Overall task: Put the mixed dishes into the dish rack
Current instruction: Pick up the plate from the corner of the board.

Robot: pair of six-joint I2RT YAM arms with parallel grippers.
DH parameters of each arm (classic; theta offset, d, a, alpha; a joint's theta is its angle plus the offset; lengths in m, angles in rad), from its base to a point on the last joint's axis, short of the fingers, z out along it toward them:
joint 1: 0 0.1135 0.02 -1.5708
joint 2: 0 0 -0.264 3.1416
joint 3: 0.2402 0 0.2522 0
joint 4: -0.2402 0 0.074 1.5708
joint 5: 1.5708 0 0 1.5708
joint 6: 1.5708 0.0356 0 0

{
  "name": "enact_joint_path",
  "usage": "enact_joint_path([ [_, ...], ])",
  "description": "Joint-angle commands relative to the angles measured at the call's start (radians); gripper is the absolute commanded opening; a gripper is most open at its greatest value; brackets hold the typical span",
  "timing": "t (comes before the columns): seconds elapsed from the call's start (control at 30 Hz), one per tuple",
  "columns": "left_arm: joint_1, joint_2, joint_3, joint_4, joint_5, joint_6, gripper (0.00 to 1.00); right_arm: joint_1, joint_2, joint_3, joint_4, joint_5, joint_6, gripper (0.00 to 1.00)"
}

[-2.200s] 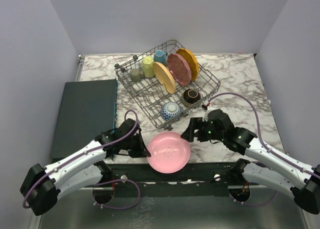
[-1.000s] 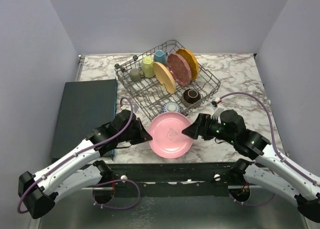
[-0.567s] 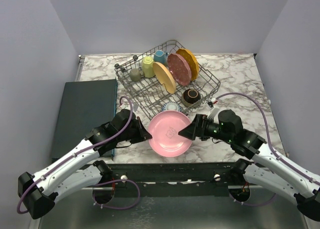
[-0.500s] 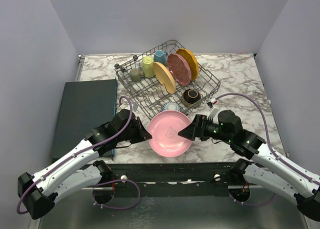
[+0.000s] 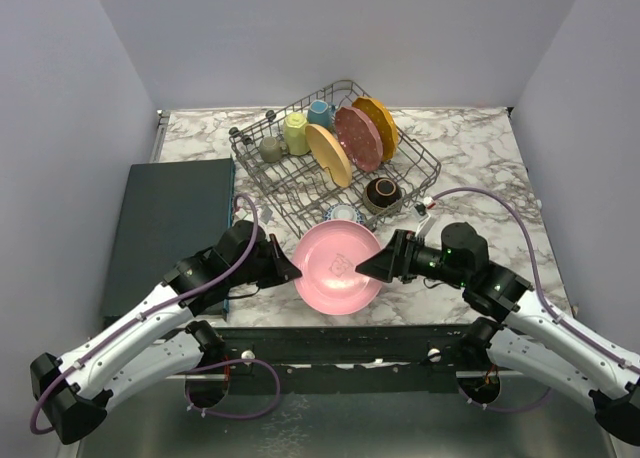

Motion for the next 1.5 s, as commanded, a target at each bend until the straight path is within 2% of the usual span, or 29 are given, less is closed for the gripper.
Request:
enact_joint_path([
  [0.0,-0.003,-0.02,0.022,0.012,-0.021,0.004,0.0,0.006,-0.015,-0.02,0.072,-0.054,0.027,0.73],
  [0.27,-0.003,-0.019,0.024,0.009,-0.014,0.007,0.0,0.007,0.013,-0.037,0.148,-0.095,0.05,0.62],
  [0.57,-0.003,-0.018,0.021,0.009,-0.009,0.005,0.0,0.006,0.036,-0.038,0.177,-0.104,0.056,0.43],
  [0.7,-0.004,-0.011,0.02,0.01,-0.009,0.008,0.0,0.006,0.045,-0.033,0.182,-0.108,0.057,0.31],
  [0.9,-0.004,0.0,0.021,0.009,-0.011,0.013,0.0,0.006,0.066,-0.021,0.176,-0.107,0.044,0.04],
  [0.97,-0.004,0.005,0.023,0.007,-0.014,0.015,0.0,0.006,0.075,-0.016,0.167,-0.101,0.037,0.0],
  [1.0,-0.004,0.007,0.024,0.005,-0.016,0.017,0.02,0.006,0.077,-0.011,0.165,-0.097,0.035,0.0],
  [1.23,-0.004,0.02,0.034,-0.008,-0.038,0.023,0.43,0.006,0.08,0.024,0.115,-0.037,-0.004,0.0],
  [1.33,-0.004,0.023,0.04,-0.015,-0.05,0.031,0.52,0.007,0.083,0.037,0.088,-0.009,-0.02,0.0],
  [1.47,-0.004,0.026,0.057,-0.032,-0.067,0.045,0.59,0.006,0.092,0.056,0.048,0.035,-0.047,0.0],
])
